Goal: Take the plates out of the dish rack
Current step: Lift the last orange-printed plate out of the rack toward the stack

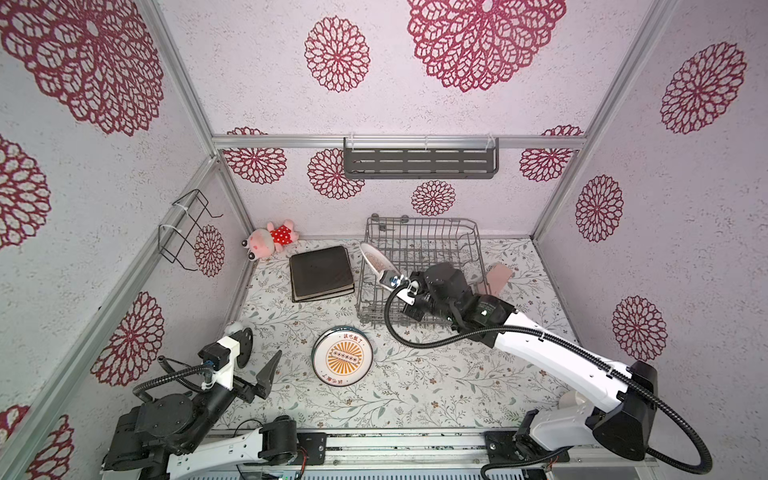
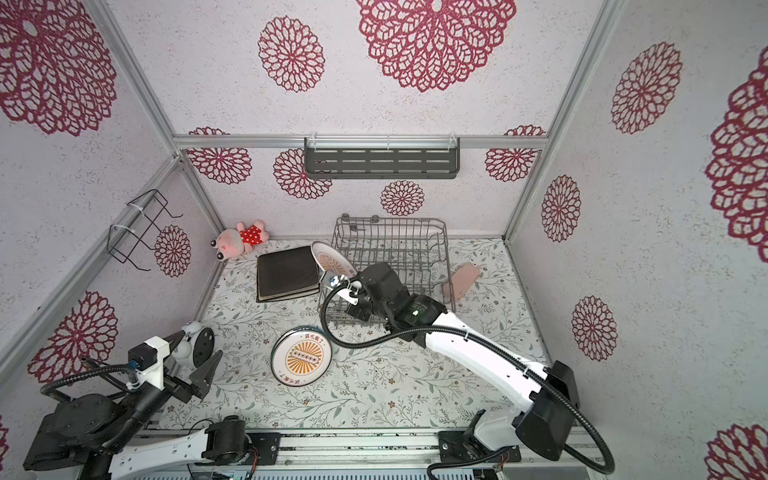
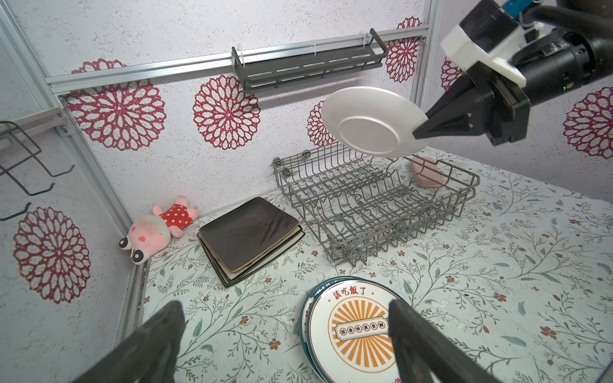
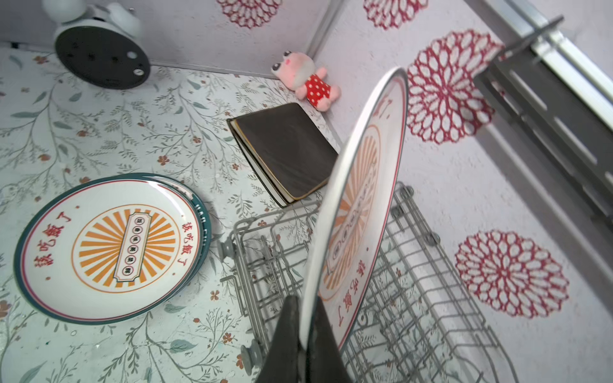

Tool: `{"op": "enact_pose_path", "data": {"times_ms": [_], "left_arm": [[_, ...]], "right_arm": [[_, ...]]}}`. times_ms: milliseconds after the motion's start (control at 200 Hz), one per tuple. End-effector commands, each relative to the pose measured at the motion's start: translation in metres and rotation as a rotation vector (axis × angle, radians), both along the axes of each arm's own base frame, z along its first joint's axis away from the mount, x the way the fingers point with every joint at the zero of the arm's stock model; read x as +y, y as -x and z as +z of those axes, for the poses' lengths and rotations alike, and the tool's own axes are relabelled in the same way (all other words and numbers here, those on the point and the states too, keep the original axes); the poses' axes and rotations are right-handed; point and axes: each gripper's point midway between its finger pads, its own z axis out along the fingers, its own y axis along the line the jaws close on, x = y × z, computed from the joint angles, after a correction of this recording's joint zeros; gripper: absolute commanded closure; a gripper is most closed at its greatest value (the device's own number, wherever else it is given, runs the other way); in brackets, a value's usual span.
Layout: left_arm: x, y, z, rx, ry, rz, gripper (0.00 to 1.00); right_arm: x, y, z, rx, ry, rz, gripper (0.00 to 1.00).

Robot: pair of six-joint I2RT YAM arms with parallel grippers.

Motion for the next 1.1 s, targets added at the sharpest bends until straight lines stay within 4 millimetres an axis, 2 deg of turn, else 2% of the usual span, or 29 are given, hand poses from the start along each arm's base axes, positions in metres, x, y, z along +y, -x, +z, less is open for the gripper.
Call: {"op": "enact_pose_path", "data": {"times_ms": [0, 145, 185, 200, 405, 540, 690, 931, 1096], "left_arm": [[0.003, 0.000, 0.008, -0.012, 0.043, -0.013, 0.03], [0.005, 0.000, 0.007, -0.008, 0.043, -0.008, 0.03], [0.006, 0.000, 0.007, -0.006, 0.043, -0.005, 0.03], [0.006, 0.000, 0.007, -0.006, 0.044, -0.005, 0.03], [0.007, -0.001, 0.005, -0.007, 0.034, 0.007, 0.03], [0.008, -0.002, 0.006, -0.014, 0.027, 0.012, 0.03], [0.009, -0.002, 0.005, -0.013, 0.021, 0.011, 0.03], [0.011, -0.003, 0.005, -0.012, 0.020, 0.017, 0.03], [0.010, -0.004, 0.003, -0.008, 0.017, 0.015, 0.03]], "right_arm": [[0.014, 0.010, 0.035, -0.257, 0.038, 0.032, 0.99], [0.039, 0.042, 0.000, -0.354, 0.228, 0.123, 1.00], [0.041, 0.044, -0.010, -0.372, 0.278, 0.128, 1.00], [0.047, 0.055, -0.013, -0.382, 0.291, 0.156, 1.00], [0.060, 0.088, -0.061, -0.453, 0.480, 0.256, 1.00], [0.065, 0.101, -0.088, -0.453, 0.545, 0.302, 1.00], [0.072, 0.107, -0.110, -0.459, 0.562, 0.317, 1.00], [0.091, 0.119, -0.134, -0.465, 0.535, 0.356, 1.00], [0.097, 0.122, -0.155, -0.461, 0.556, 0.373, 1.00]]}}
